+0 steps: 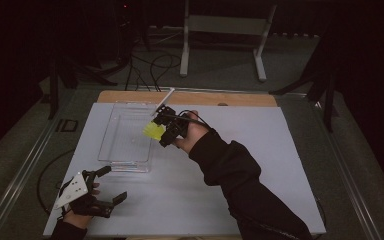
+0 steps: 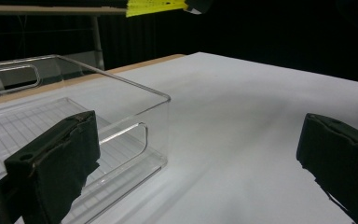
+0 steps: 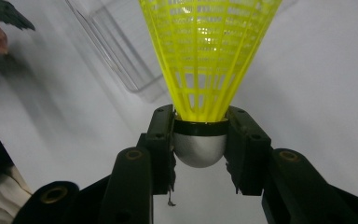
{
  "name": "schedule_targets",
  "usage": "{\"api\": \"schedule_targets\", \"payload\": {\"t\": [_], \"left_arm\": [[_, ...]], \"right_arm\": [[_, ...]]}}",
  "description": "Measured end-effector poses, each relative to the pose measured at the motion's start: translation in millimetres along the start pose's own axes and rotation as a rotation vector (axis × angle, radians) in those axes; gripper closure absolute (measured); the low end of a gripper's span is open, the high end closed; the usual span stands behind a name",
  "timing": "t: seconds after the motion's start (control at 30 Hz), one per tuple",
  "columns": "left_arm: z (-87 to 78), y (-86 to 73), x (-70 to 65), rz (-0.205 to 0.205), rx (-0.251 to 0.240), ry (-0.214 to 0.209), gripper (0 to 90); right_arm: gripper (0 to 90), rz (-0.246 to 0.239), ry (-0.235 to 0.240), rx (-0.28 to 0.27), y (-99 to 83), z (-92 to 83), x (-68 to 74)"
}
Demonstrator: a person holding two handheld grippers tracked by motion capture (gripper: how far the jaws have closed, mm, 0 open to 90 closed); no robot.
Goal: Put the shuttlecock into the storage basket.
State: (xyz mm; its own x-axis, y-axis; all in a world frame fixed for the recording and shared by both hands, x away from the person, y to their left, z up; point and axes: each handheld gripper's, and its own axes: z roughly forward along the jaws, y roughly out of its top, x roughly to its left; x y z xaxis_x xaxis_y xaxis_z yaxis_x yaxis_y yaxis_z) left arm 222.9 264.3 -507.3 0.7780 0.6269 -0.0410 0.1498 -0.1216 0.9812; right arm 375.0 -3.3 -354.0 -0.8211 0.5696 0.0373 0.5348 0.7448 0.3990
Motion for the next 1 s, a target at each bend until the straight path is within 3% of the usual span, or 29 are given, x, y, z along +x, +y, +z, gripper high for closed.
{"api": "schedule_targets", "payload": {"t": [0.37,1.0], "left_arm": [[0.2,-0.1,-0.2,0.002,0.002,-0.002,0.0],[0.0,-0.2,0.2,0.002,0.001,-0.006,0.0]], "right_arm": [[64.7,-0.016,0.008,-0.002,22.4,12.6,12.2],[64.7,0.002,0.032,-0.007,40.3,36.6,22.6]]}}
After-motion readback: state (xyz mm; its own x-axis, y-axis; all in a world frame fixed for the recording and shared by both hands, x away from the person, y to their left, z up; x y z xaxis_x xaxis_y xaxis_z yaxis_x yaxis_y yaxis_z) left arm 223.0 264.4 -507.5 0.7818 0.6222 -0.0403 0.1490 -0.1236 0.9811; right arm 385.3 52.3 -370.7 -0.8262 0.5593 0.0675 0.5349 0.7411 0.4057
